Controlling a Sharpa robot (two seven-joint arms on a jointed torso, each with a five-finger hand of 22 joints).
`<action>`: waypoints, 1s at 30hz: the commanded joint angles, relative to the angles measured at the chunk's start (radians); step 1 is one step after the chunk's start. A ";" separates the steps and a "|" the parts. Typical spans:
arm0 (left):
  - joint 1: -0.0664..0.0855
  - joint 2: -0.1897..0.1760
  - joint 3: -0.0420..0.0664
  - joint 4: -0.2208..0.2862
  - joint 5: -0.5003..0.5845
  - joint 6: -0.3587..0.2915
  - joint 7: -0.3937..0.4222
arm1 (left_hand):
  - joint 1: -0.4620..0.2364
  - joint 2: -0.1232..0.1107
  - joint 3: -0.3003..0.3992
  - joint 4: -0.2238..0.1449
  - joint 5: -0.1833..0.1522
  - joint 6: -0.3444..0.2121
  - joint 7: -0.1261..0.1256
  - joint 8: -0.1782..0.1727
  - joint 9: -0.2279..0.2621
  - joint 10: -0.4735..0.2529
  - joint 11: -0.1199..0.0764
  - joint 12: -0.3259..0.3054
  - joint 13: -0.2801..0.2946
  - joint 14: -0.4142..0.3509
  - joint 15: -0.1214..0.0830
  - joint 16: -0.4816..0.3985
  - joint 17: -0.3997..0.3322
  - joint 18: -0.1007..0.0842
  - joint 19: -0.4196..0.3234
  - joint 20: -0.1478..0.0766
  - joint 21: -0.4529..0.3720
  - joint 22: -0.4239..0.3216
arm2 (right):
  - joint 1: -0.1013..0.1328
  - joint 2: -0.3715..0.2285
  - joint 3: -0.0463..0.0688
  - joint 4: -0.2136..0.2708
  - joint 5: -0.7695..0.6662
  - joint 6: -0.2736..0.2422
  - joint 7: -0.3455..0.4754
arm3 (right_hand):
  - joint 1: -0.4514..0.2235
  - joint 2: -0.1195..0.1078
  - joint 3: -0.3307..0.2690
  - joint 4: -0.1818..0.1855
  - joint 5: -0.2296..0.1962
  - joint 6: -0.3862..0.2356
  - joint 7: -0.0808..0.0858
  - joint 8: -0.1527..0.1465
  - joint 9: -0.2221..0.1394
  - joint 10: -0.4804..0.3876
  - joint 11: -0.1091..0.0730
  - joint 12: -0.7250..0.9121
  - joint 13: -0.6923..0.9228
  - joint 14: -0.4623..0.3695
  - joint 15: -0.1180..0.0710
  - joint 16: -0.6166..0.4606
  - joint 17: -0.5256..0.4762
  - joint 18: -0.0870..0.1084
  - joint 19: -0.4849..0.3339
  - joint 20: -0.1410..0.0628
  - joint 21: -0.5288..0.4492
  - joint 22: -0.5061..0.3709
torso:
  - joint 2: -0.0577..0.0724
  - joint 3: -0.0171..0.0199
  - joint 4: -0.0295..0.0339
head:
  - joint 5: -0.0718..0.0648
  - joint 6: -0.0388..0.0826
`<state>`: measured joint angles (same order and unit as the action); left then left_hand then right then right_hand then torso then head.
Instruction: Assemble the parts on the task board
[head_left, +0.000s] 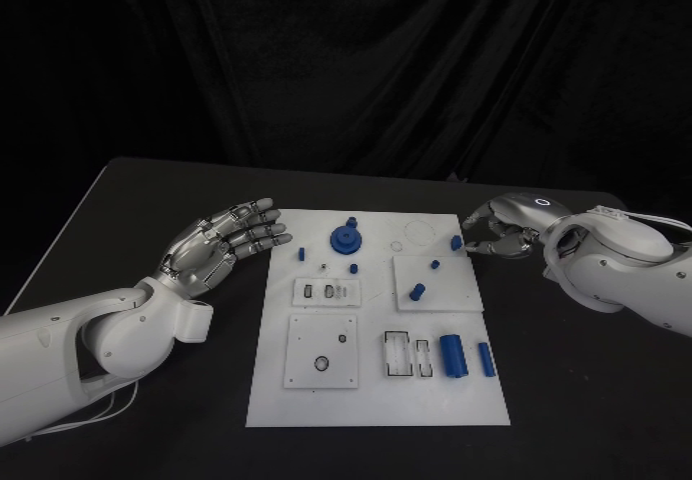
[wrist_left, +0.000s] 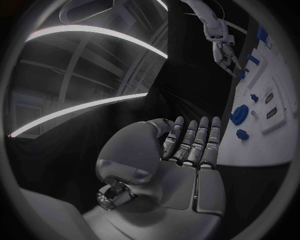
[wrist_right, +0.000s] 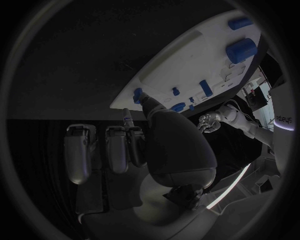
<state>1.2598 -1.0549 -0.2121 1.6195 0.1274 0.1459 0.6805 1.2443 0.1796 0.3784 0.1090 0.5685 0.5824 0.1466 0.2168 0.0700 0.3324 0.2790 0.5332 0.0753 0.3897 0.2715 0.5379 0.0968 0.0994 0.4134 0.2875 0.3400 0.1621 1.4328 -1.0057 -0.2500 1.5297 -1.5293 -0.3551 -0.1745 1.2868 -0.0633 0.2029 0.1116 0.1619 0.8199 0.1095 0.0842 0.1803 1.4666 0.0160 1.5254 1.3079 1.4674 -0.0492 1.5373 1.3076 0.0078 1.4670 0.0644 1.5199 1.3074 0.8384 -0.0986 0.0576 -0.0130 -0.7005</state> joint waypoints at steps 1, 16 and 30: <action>-0.002 0.002 0.001 0.001 0.001 0.019 0.043 | -0.008 0.001 0.007 0.001 0.002 0.001 0.005 0.006 0.000 0.001 0.005 0.007 -0.001 -0.010 0.001 0.004 -0.001 -0.015 -0.006 0.000 -0.006 -0.001 | -0.005 0.007 0.000 -0.007 -0.008 -0.024 -0.013 | 0.000 -0.005 -0.002 0.003 0.001 -0.005 0.004 -0.004 -0.001 0.030 -0.002 -0.007 0.181 0.089 -0.003 -0.007 0.201 0.014 0.058 -0.007 -0.007 0.212 | -0.001 -0.0003 -0.0010 | -0.001 -0.002; -0.004 0.001 0.001 0.000 0.001 0.023 0.040 | -0.010 0.000 0.010 0.002 0.002 0.001 0.006 0.007 0.001 0.002 0.006 0.008 -0.001 -0.010 0.000 0.005 -0.002 -0.014 -0.007 0.000 -0.006 -0.001 | -0.025 0.041 0.001 -0.038 -0.008 -0.049 0.009 | 0.006 -0.004 -0.002 0.004 0.015 0.003 0.006 0.001 0.000 0.027 0.000 -0.010 0.177 0.088 -0.002 -0.009 0.198 0.015 0.057 -0.006 -0.009 0.210 | 0.000 -0.0003 0.0002 | 0.000 -0.003; -0.005 0.002 0.001 -0.002 0.001 0.027 0.035 | -0.011 0.000 0.012 0.002 0.003 0.000 0.007 0.006 0.000 0.002 0.006 0.008 -0.001 -0.011 0.000 0.006 -0.002 -0.014 -0.007 0.000 -0.006 -0.001 | -0.032 0.059 0.001 -0.056 -0.008 -0.046 0.016 | 0.020 -0.006 -0.003 0.000 0.028 0.022 0.007 0.012 0.004 0.023 0.002 -0.013 0.173 0.087 0.000 -0.012 0.194 0.016 0.055 -0.004 -0.012 0.208 | 0.000 0.0004 -0.0009 | -0.001 -0.008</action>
<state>1.2561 -1.0545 -0.2121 1.6165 0.1274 0.1553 0.6805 1.2444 0.1796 0.3855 0.1103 0.5685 0.5824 0.1465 0.2168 0.0700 0.3323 0.2788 0.5374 0.0754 0.3824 0.2716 0.5379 0.0959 0.0993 0.4134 0.2875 0.3400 0.1622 1.4042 -0.9473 -0.2494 1.4746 -1.5306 -0.3887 -0.1619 1.2943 -0.0697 0.2030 0.1116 0.1861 0.8382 0.1165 0.0931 0.1831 1.4665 0.0160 1.5178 1.3076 1.4674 -0.0491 1.5296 1.3075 0.0078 1.4670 0.0645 1.5101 1.3073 0.8380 -0.0987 0.0576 -0.0148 -0.7072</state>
